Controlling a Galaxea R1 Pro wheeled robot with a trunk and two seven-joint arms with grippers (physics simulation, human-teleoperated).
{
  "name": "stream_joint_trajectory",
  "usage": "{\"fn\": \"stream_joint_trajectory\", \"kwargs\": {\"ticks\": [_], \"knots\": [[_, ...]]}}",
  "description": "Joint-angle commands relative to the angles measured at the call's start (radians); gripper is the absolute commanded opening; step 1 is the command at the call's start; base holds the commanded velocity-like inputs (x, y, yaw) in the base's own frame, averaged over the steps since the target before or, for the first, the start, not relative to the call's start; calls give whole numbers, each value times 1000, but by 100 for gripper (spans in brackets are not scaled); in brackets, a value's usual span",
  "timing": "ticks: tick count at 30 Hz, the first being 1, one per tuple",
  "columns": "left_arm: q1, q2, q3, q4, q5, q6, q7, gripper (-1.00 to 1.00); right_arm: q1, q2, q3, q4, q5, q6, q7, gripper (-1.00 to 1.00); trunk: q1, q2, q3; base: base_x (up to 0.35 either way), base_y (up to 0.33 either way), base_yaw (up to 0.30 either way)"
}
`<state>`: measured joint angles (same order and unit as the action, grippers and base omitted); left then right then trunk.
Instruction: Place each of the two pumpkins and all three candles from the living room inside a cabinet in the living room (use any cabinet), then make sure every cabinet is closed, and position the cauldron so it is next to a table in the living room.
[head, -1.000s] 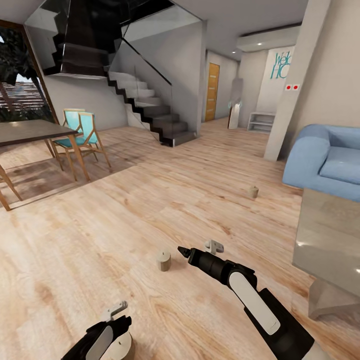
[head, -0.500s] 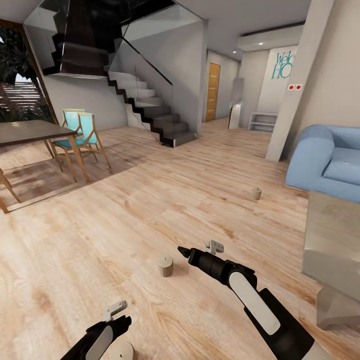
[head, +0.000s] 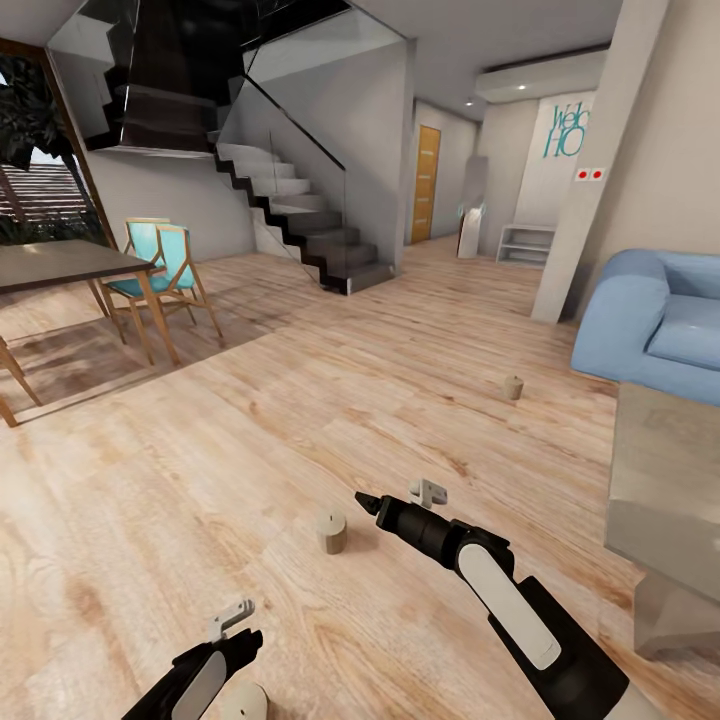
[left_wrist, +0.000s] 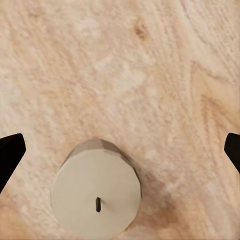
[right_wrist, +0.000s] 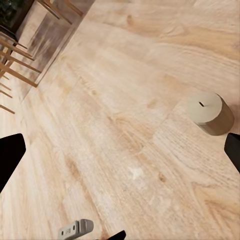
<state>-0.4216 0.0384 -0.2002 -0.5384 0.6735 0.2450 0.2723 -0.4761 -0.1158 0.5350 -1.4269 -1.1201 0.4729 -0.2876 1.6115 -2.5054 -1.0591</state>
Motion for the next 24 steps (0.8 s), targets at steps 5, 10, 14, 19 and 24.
{"fn": "stream_joint_trajectory", "kwargs": {"ticks": [5,10,14,19,24], "knots": [[0,1,-8,-3,9,0,10,100,-1,-1,2,1,-10,0,-10,100,0,0,-1,0,0,0],[0,1,-8,-2,10,-18,10,100,-1,-1,2,4,-10,0,-10,100,2,-1,-16,0,0,0],[0,1,-8,-2,11,-20,11,100,-1,-1,2,6,-10,0,-10,100,3,-2,-32,0,0,0],[0,1,-8,-2,12,-21,11,100,-1,-1,2,6,-10,0,-10,100,6,-3,-51,0,0,0],[0,0,-8,-2,12,-21,11,100,-1,-1,2,6,-10,0,-10,100,8,-5,-71,0,0,0]]}}
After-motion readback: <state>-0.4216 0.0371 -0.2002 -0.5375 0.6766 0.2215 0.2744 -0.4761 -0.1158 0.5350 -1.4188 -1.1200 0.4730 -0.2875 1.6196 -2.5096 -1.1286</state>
